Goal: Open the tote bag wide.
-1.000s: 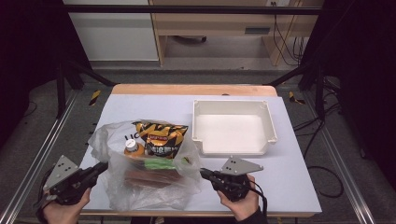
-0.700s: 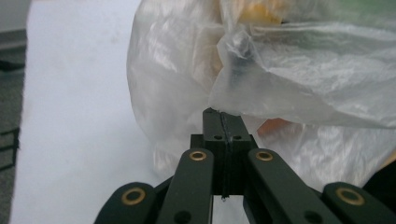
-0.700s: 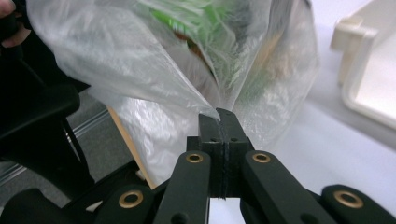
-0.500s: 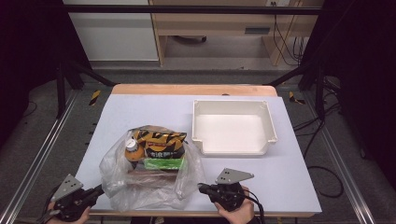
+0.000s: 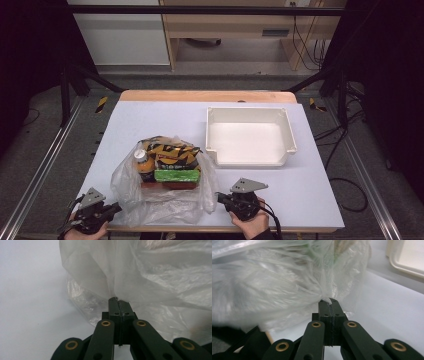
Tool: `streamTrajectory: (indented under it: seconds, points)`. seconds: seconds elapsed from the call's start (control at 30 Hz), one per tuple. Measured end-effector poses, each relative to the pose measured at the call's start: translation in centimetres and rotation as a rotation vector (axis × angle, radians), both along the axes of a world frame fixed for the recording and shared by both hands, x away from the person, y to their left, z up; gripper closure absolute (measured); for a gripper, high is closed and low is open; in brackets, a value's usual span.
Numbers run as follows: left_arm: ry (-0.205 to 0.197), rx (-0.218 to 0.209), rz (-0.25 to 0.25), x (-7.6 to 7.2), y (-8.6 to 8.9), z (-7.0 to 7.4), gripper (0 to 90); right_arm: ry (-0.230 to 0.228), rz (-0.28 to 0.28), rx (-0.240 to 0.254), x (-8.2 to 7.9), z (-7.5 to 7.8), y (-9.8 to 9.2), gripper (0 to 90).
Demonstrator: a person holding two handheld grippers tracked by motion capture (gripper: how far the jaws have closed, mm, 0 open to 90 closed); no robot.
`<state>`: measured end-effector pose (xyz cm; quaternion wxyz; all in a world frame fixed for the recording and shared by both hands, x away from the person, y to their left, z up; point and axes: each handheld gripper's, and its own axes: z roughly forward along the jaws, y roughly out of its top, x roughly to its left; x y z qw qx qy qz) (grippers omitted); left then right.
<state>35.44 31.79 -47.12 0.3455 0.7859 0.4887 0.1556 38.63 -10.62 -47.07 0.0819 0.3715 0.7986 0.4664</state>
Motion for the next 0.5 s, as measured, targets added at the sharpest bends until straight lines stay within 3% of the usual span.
streamTrajectory:
  seconds: [0.33,0.5]
  points:
    - [0.013,-0.002,-0.006,0.0,0.0,-0.3,90.0,0.020,-0.014,-0.042,1.0,-1.5,0.9,90.0]
    - [-0.049,-0.013,-0.015,-0.2,0.0,-0.1,89.5,-0.002,0.004,-0.039,0.9,-1.3,0.7,85.9]
